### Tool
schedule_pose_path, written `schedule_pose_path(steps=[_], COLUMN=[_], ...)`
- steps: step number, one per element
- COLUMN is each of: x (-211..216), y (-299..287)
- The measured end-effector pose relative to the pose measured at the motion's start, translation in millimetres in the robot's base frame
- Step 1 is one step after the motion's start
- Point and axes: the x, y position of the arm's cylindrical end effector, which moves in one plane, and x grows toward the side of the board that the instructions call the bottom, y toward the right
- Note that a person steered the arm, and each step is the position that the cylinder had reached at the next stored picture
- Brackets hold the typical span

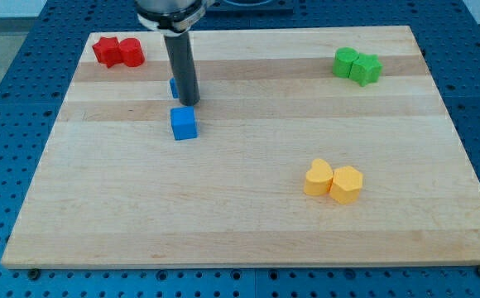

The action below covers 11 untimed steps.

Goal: Move blue blocks into the red blocks

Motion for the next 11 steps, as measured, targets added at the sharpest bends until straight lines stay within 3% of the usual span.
schedule_pose_path(steps=[1, 2, 4, 5, 6, 7, 8, 9, 10, 11], x=[-33, -31, -49, -78, -78, -63, -11, 55, 93, 71], y=[-42, -41, 12, -41, -81, -53, 28, 59, -2, -90])
